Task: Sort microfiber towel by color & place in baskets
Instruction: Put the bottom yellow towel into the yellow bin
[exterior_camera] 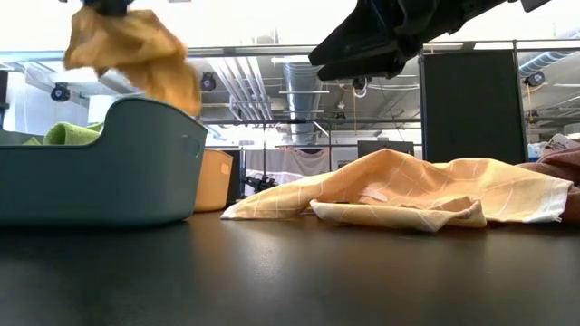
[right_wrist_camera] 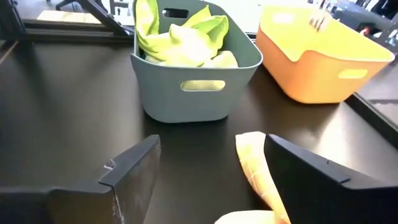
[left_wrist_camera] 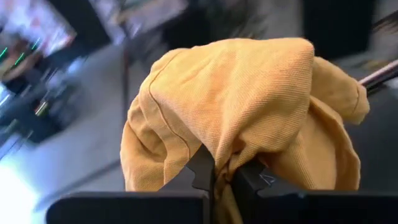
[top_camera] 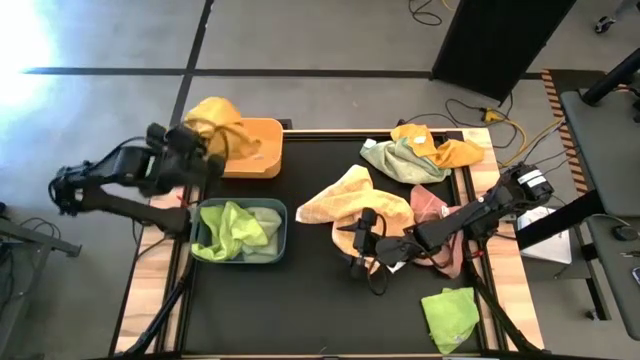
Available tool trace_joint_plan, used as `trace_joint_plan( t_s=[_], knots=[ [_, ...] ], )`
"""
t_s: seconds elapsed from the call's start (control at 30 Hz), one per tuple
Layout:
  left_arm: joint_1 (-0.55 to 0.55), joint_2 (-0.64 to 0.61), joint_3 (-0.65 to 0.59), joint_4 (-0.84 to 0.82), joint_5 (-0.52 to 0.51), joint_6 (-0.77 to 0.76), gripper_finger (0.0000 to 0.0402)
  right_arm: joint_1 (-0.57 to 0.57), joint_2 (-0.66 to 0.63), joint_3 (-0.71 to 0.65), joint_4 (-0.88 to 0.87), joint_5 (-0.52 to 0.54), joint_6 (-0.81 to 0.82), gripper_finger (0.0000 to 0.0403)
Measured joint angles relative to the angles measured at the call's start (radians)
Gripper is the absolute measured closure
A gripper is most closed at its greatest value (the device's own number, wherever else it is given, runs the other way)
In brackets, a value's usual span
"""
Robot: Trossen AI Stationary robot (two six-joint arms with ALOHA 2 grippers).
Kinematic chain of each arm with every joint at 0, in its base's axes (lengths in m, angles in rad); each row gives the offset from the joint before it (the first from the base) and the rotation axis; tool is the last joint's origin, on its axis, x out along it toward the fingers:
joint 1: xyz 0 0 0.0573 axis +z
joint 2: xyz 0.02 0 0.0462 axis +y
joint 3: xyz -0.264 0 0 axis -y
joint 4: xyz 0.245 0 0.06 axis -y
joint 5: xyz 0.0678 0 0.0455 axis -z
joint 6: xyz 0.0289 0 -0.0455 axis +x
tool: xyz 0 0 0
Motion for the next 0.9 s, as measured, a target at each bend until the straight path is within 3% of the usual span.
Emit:
trace_joint_plan(
  t_s=[0.07, 0.27, 0.43, 0.6, 0.77, 0.9],
  knots=[
    [0.143, 0.010, -0.021, 0.049, 0.092, 0.079, 0.0398, 0.000, 0.000, 0.000, 0.000, 0.000, -0.010, 0.0126],
    [0.568, 0.126, -0.049, 0.234, 0.544, 0.339, 0.0398, 0.000, 0.000, 0.000, -0.005, -0.001, -0.018, 0.0120],
    [0.813, 0.287, -0.008, 0.247, 0.727, 0.428, 0.0398, 0.000, 0.000, 0.000, -0.007, -0.001, -0.016, 0.0118],
    [0.946, 0.458, 0.046, 0.209, 0.851, 0.454, 0.0395, 0.000, 0.000, 0.000, -0.019, -0.002, 0.003, 0.0127],
    [0.990, 0.634, 0.143, 0.179, 0.973, 0.454, 0.0394, 0.000, 0.000, 0.000, -0.037, -0.002, 0.018, 0.0136],
    [0.998, 0.771, 0.245, 0.119, 0.986, 0.429, 0.0394, 0.000, -0.001, 0.000, -0.036, -0.002, 0.041, 0.0141]
  ],
)
